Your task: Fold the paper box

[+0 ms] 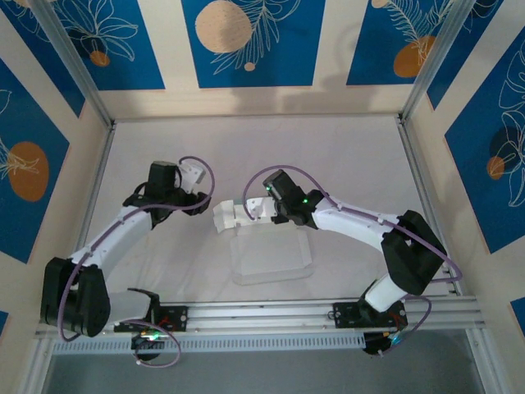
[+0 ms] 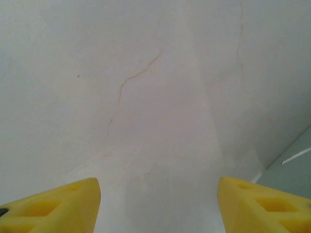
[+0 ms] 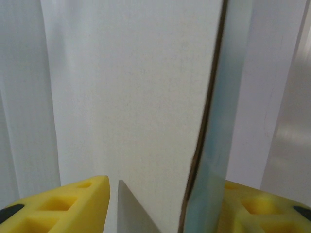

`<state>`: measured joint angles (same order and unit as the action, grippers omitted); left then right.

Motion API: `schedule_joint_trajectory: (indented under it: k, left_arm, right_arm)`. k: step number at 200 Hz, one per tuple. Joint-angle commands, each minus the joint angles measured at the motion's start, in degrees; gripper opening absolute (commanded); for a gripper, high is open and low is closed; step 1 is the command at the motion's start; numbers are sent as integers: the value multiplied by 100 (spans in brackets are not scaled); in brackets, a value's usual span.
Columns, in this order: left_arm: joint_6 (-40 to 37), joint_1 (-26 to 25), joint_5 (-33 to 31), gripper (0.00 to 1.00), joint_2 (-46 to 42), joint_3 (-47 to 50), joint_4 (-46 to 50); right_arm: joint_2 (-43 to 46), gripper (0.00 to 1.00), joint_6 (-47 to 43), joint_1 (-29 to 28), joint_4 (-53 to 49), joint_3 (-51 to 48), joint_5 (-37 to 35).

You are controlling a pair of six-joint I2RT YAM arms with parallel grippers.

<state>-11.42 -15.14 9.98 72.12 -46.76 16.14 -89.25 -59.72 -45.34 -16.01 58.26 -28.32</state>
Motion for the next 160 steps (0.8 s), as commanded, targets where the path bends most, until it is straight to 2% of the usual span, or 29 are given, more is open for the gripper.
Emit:
schedule_joint_trajectory:
  k: [1,26,62,97,160]
  left_arm:
    - [-606,-100,-37,64,-179,199,365]
    - [-818,-229,-163,62,-259,316,508]
    - [-811,-378,52,62,-329,373,618]
    - [-525,-467,401,62,-412,533,281]
    - [-458,-778,790,60,-628,950,-457]
  right_arm:
    - [-9,55,150,17,106,3,288]
    - [-32,55,231,3,164,19,304]
    - [-17,55,387,33,226,25,386]
    - [-61,55,566,35,238,53,468]
    - [-83,55,708,-3,186,102,509]
